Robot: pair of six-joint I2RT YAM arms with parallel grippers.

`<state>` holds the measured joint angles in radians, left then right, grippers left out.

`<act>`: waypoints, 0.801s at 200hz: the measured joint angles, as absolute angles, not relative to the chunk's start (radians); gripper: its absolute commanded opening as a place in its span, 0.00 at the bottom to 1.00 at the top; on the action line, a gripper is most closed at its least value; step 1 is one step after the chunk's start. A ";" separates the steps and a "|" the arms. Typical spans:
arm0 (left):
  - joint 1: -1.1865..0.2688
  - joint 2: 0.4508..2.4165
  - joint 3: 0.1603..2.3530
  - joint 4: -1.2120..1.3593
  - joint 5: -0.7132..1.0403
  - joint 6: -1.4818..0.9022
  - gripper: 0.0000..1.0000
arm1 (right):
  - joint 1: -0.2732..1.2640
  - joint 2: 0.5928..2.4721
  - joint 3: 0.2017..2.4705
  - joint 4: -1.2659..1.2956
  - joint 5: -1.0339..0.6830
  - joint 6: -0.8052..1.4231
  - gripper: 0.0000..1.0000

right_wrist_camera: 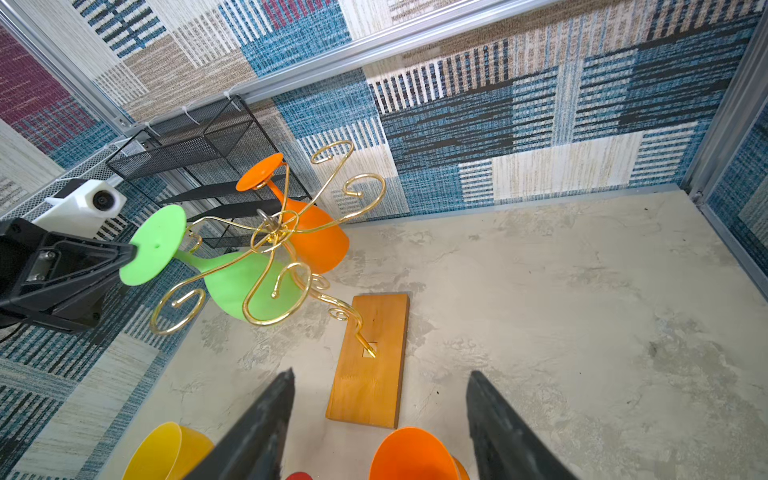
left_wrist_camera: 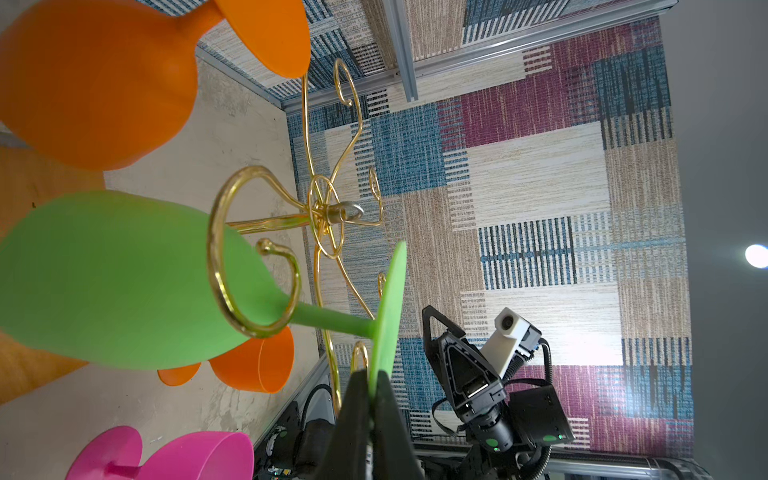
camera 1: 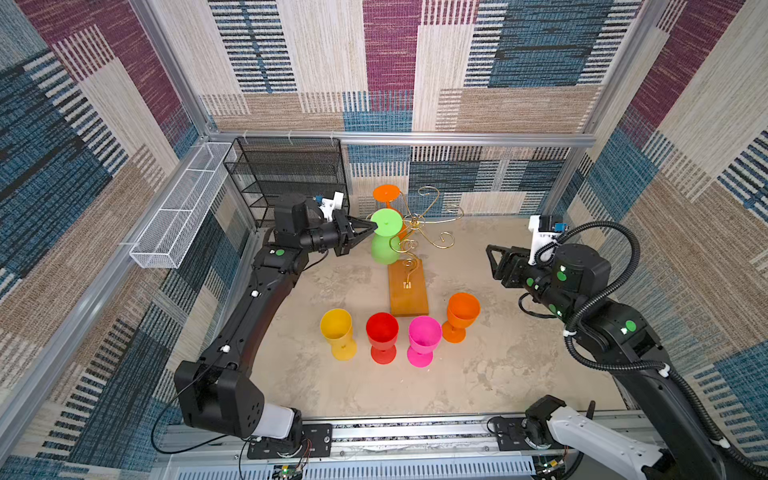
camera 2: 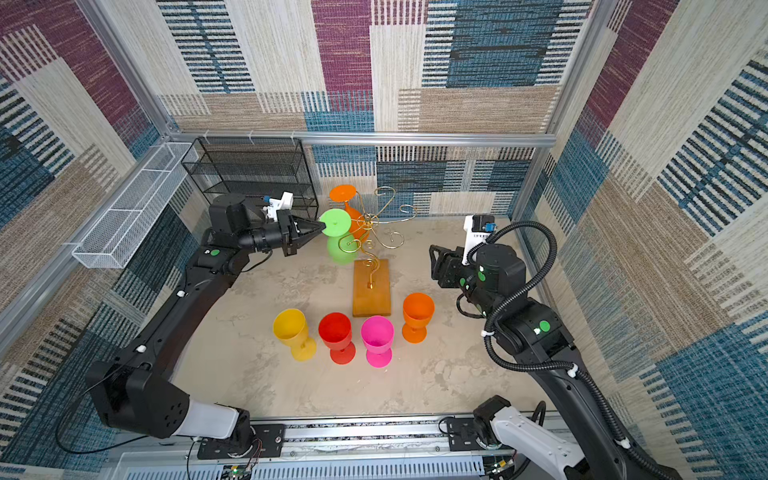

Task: Take the wine glass off the wine glass rack
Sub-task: 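Lift the green glass off the rack with the left gripper while the right approaches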

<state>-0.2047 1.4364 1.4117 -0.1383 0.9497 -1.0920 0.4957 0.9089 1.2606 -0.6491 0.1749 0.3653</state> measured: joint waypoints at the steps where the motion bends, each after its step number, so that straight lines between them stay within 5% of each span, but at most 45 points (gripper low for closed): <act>1: -0.205 1.434 1.410 -0.138 0.950 -1.092 0.00 | 0.496 0.909 1.261 -0.649 0.175 0.365 0.67; 109: -0.097 1.181 1.305 -0.221 0.984 -1.096 0.00 | 0.494 0.903 1.234 -0.603 0.152 0.366 0.68; 160: -0.065 1.119 1.430 -0.227 1.053 -1.126 0.00 | 0.493 0.905 1.187 -0.490 0.096 0.374 0.66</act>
<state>-0.0647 1.1187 1.4300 -0.2272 1.0534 -1.1259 0.4927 0.9047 1.1873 -0.4900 0.0959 0.3744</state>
